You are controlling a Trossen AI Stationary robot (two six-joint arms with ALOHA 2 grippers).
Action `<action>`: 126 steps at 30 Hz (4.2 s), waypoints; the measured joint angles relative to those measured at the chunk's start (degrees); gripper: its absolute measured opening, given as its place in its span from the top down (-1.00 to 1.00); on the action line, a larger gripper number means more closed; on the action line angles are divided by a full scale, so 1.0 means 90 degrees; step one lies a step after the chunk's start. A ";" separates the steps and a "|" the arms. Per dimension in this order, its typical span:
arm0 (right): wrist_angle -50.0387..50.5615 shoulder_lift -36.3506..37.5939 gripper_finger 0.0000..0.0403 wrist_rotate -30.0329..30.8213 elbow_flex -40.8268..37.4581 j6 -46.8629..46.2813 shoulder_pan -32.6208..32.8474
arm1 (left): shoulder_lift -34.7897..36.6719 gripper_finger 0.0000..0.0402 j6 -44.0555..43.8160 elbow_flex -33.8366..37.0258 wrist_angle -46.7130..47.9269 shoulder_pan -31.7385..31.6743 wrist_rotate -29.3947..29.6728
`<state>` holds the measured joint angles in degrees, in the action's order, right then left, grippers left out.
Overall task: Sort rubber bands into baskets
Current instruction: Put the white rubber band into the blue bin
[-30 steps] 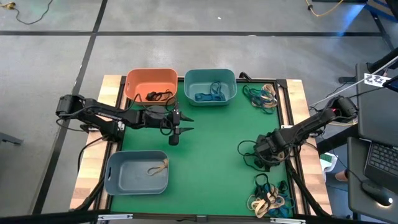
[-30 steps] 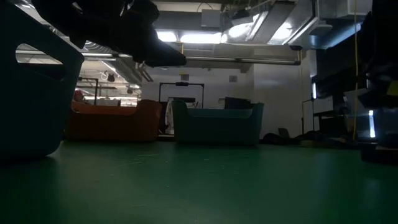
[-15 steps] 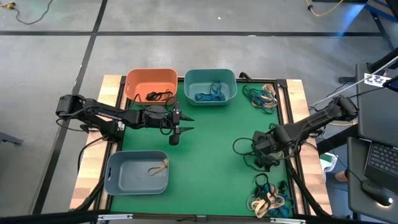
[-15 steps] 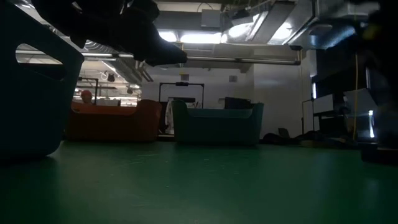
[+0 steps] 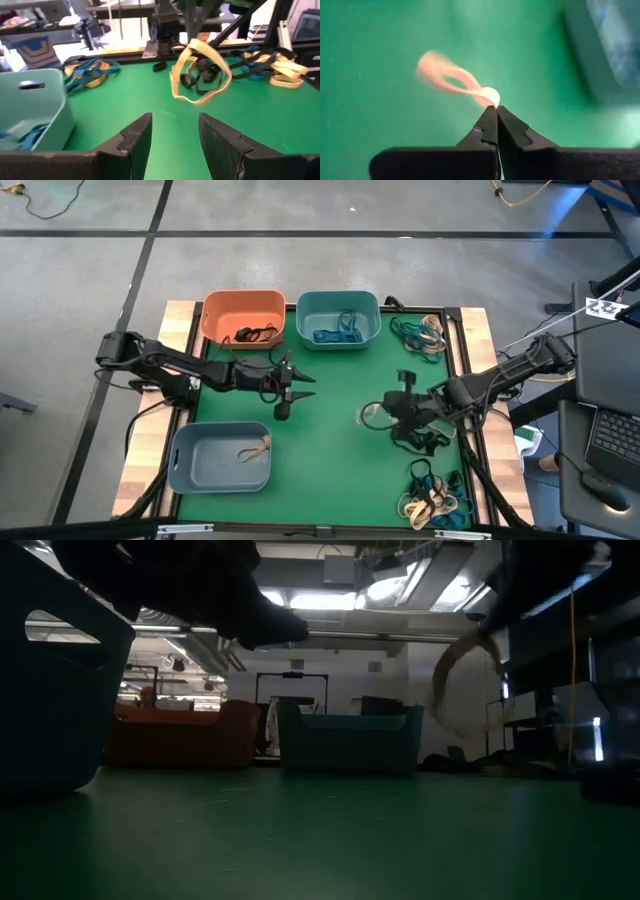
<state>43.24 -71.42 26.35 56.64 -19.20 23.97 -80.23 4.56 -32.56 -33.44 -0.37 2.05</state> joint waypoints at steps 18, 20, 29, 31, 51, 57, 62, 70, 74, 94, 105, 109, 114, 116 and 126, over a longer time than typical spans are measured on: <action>-0.2704 -0.0430 1.00 0.0731 0.0000 0.2724 -0.0336 | -0.1839 0.21 -0.0249 -0.1409 -0.0697 0.0693 0.0000; -0.2759 -0.0596 1.00 0.0716 -0.0002 0.2740 -0.0446 | -0.2002 0.21 -0.0321 -0.1558 -0.0693 0.0768 0.0000; -0.3275 -0.1107 1.00 0.0593 -0.0005 0.3048 -0.0497 | -0.2429 0.21 -0.1226 -0.1761 -0.0663 0.0878 0.0006; -0.3327 -0.1144 1.00 0.0535 -0.0005 0.3025 -0.0495 | -0.2461 0.21 -0.1470 -0.1768 -0.0682 0.0878 0.0079; -0.3519 -0.1333 0.92 -0.0181 -0.0007 0.1748 -0.0500 | -0.2466 0.93 -0.2465 -0.1766 0.0052 0.0892 0.0534; -0.2596 -0.0852 0.54 -0.0660 -0.0007 0.1180 -0.0406 | -0.2017 0.98 -0.2519 -0.1763 0.0905 0.0919 0.0586; -0.1443 -0.0332 0.23 -0.0726 -0.0022 0.0651 -0.0010 | -0.1165 0.99 -0.2599 -0.1760 0.2158 0.1126 0.0928; -0.2555 -0.0221 0.06 0.0890 -0.1190 0.0641 0.0712 | 0.0222 0.99 -0.2669 -0.1952 0.3838 0.1450 0.1088; -0.3531 -0.0231 0.05 0.0924 -0.1902 0.0640 0.0712 | 0.0482 0.99 -0.2695 -0.2675 0.5597 0.1710 0.1566; -0.4131 -0.0231 0.05 0.1576 -0.2319 0.0680 0.0707 | 0.0543 0.99 -0.6791 -0.4738 1.1967 0.4094 0.1844; -0.4136 -0.0240 0.05 0.1593 -0.2319 0.0652 0.0405 | 0.0619 0.99 -0.7257 -0.4559 1.2113 0.4299 0.1185; -0.4134 -0.0243 0.05 0.1491 -0.2317 0.0650 0.0357 | 0.0936 0.99 -0.7315 -0.4831 1.1670 0.4437 0.1187; -0.4133 -0.0243 0.05 0.1491 -0.2317 0.0661 0.0374 | 0.1179 0.99 -0.7082 -0.4852 1.0713 0.4709 0.1474; -0.4133 -0.0243 0.05 0.1458 -0.2317 0.0661 0.0374 | 0.1082 0.99 -0.7127 -0.4813 1.0584 0.4879 0.1504; -0.4131 -0.0245 0.05 0.1318 -0.2313 0.0648 0.0374 | 0.0717 0.88 -0.8030 -0.3726 1.0492 0.4926 0.1570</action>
<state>6.07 -73.63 38.21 35.82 -13.37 27.33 -73.78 -67.71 -66.09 60.98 43.96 16.18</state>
